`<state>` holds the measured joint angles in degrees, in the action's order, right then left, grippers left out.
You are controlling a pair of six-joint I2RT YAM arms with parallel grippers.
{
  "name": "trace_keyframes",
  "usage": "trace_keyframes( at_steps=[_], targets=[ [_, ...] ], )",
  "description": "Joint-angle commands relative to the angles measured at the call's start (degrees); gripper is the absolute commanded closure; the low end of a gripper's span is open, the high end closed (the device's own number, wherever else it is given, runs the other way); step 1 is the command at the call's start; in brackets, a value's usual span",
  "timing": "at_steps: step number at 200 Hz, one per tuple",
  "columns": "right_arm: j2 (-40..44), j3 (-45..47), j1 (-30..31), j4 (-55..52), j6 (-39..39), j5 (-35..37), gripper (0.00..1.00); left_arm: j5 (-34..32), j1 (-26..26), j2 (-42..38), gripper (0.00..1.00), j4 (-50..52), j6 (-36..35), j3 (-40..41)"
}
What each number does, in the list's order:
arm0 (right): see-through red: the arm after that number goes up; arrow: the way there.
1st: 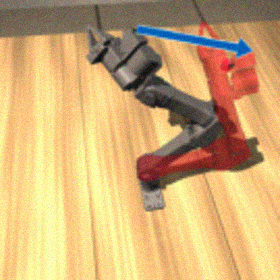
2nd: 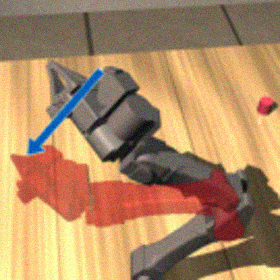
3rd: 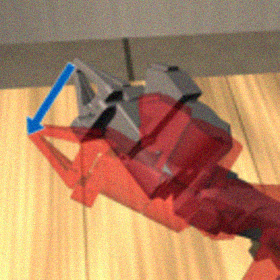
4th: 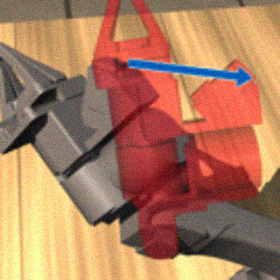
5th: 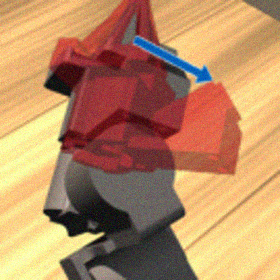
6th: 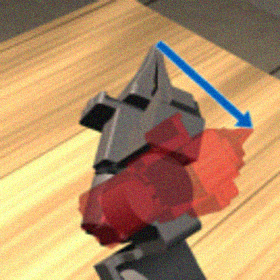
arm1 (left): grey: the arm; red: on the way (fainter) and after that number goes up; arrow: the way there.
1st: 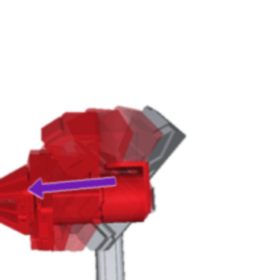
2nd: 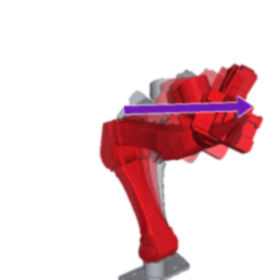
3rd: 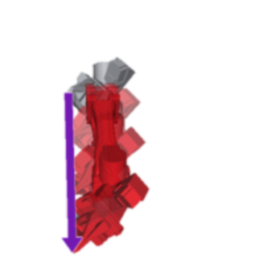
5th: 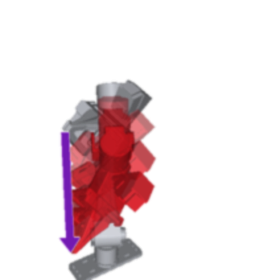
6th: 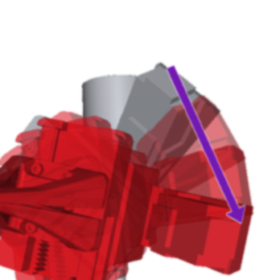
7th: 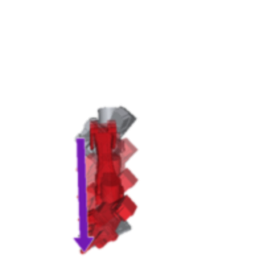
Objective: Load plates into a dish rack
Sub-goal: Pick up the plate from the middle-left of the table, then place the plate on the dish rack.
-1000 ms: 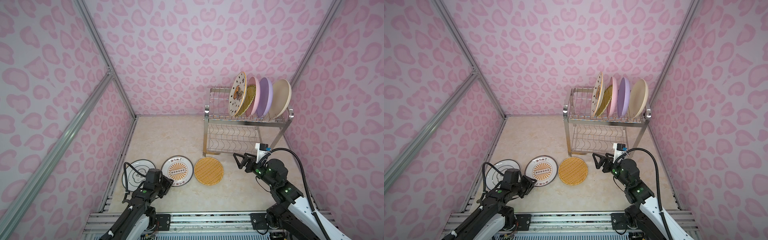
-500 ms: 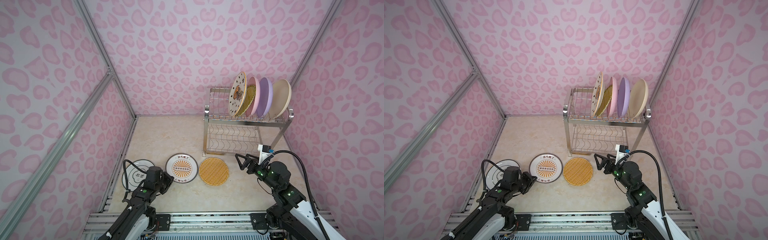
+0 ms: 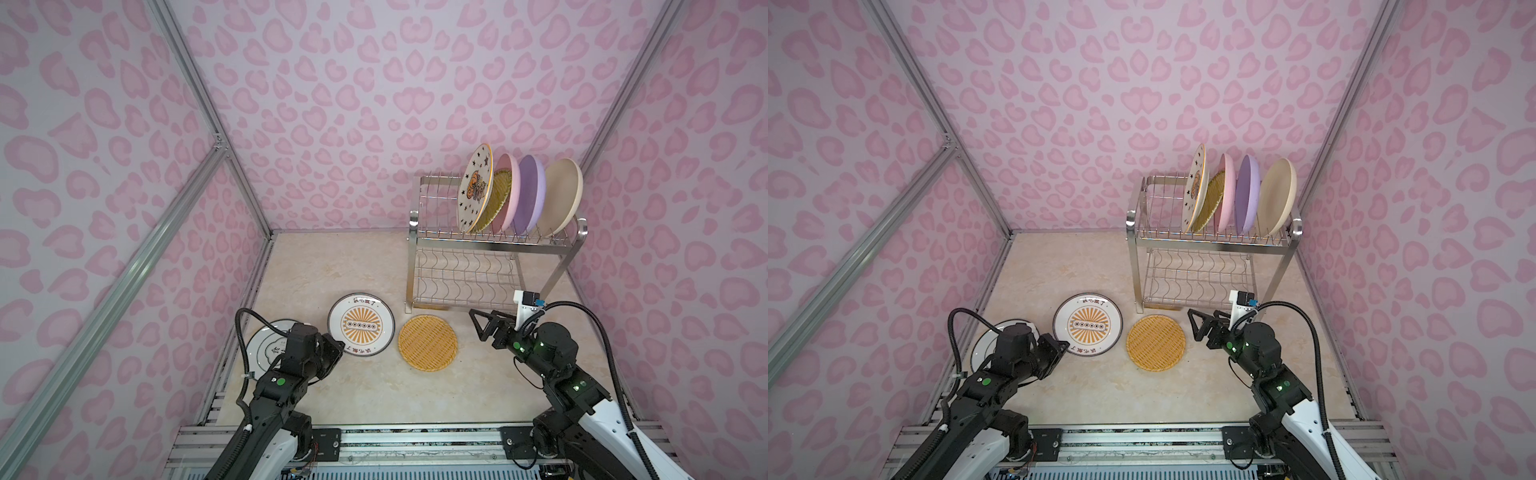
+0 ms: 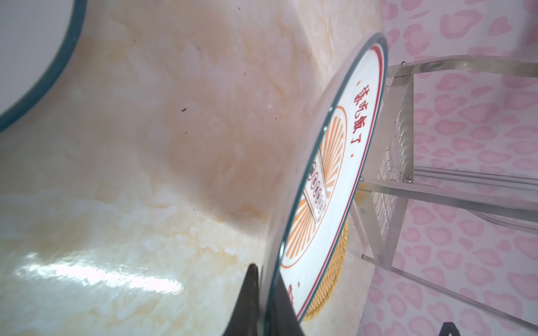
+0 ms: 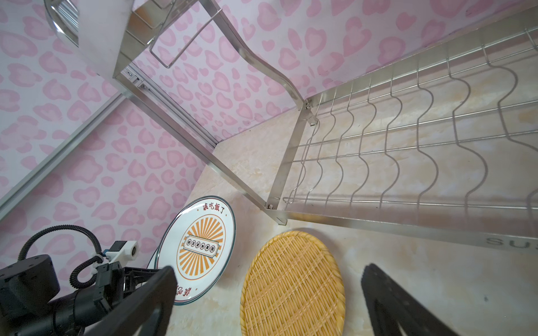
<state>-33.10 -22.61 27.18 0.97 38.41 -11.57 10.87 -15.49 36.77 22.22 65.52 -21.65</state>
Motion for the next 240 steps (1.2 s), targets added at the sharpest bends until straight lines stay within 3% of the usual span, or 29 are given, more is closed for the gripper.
trace_keyframes(
  at_steps=[1, 29, 79, 125, 209, 240],
  targets=[
    [-1.2, 0.42, 0.91, 1.52, 0.7, -0.44, 0.01, 1.08, -0.13, -0.43, 0.96, -0.76, -1.75, -1.68],
    [-6.48, 0.5, 4.13, 4.38, 1.58, -0.71, 0.01, 3.63, -0.81, -1.78, 0.96, -1.12, -3.7, -3.12],
    [-22.59, -0.22, 15.87, 19.04, 5.77, -0.83, 0.05, 7.31, -2.24, -5.95, 0.97, -2.86, -2.95, -2.47],
    [-36.42, -5.63, 22.23, 29.5, 8.12, -3.04, 0.08, 10.82, -2.88, -8.13, 0.96, -4.55, -3.24, -1.99],
    [-39.26, -8.06, 23.12, 32.95, 10.13, -2.07, 0.21, 13.78, -2.97, -13.92, 0.96, -3.72, -4.48, -2.39],
    [-39.14, -7.82, 23.09, 34.5, 10.8, -2.56, 0.36, 14.24, -2.97, -13.57, 0.96, -4.43, -4.35, -2.61]
  ],
)
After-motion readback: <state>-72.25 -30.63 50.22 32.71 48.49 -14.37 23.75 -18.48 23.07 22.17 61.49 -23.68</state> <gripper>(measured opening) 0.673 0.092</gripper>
